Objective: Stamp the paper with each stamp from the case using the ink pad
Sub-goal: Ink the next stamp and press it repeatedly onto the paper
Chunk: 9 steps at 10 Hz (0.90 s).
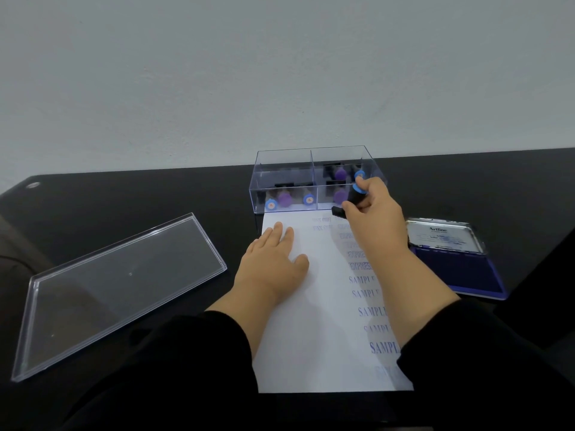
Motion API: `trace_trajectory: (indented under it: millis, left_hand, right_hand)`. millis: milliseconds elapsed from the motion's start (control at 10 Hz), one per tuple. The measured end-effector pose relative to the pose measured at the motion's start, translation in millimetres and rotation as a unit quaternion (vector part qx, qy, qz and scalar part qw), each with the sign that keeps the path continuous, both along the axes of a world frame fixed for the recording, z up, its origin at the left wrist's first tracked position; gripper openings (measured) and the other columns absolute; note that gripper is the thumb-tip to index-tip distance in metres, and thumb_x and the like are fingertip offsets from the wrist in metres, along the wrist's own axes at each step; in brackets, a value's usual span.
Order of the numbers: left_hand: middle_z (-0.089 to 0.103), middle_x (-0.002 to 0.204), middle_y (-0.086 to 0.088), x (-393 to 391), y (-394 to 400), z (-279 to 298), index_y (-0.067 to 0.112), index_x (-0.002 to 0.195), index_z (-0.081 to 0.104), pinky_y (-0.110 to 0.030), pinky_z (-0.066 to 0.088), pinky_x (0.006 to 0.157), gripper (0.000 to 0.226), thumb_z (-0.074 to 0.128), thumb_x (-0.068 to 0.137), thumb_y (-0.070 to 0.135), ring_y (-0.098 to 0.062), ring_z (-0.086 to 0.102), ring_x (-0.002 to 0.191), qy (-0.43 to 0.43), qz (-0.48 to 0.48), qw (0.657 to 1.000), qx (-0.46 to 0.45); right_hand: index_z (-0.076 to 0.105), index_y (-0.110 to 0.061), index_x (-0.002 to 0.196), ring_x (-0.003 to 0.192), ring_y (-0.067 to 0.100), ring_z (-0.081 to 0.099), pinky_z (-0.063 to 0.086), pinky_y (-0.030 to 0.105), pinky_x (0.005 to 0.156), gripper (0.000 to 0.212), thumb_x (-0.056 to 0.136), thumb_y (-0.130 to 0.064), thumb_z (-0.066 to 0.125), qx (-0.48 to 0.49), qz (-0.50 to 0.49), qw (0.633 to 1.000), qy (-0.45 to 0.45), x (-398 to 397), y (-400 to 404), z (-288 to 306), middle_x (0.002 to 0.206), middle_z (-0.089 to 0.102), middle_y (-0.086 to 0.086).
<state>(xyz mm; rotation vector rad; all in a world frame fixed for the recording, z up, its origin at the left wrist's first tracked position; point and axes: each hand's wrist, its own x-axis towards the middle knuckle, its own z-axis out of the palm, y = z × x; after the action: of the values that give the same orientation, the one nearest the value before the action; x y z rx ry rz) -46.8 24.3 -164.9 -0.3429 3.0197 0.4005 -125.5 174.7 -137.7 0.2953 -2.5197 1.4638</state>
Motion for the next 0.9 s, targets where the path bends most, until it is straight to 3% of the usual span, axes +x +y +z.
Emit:
trace_trajectory:
  millis: [400, 700, 900]
  left_hand:
    - [-0.008, 0.159, 0.005, 0, -1, -1, 0.024, 0.152, 0.001, -0.03, -0.002, 0.117, 0.061, 0.024, 0.099, 0.044, -0.012, -0.006, 0.146, 0.004, -0.003, 1.0, 0.003]
    - [-0.009, 0.16, 0.003, 1, 0, 2, 0.023, 0.152, 0.0, -0.03, -0.002, 0.117, 0.061, 0.023, 0.1, 0.043, -0.013, -0.006, 0.147, -0.005, -0.006, 1.0, -0.003]
    - [-0.007, 0.16, 0.002, 4, 0, 2, 0.022, 0.153, 0.002, -0.03, -0.002, 0.117, 0.061, 0.024, 0.1, 0.043, -0.014, -0.006, 0.147, 0.002, -0.006, 1.0, 0.003]
  right_hand:
    - [0.048, -0.027, 0.124, 0.081, 0.015, 0.059, 0.047, 0.028, 0.068, 0.034, 0.092, -0.019, 0.057, -0.001, -0.002, 1.0, 0.004, 2, 0, 3, 0.086, 0.061, -0.001]
    - [0.05, -0.026, 0.121, 0.078, 0.011, 0.057, 0.041, 0.021, 0.062, 0.031, 0.091, -0.019, 0.058, 0.0, 0.011, 1.0, 0.026, 9, 8, 15, 0.08, 0.056, -0.009]
    - [0.048, -0.027, 0.123, 0.076, 0.014, 0.056, 0.043, 0.027, 0.063, 0.034, 0.092, -0.02, 0.057, 0.019, 0.007, 1.0, 0.013, 20, 20, 17, 0.078, 0.056, -0.009]
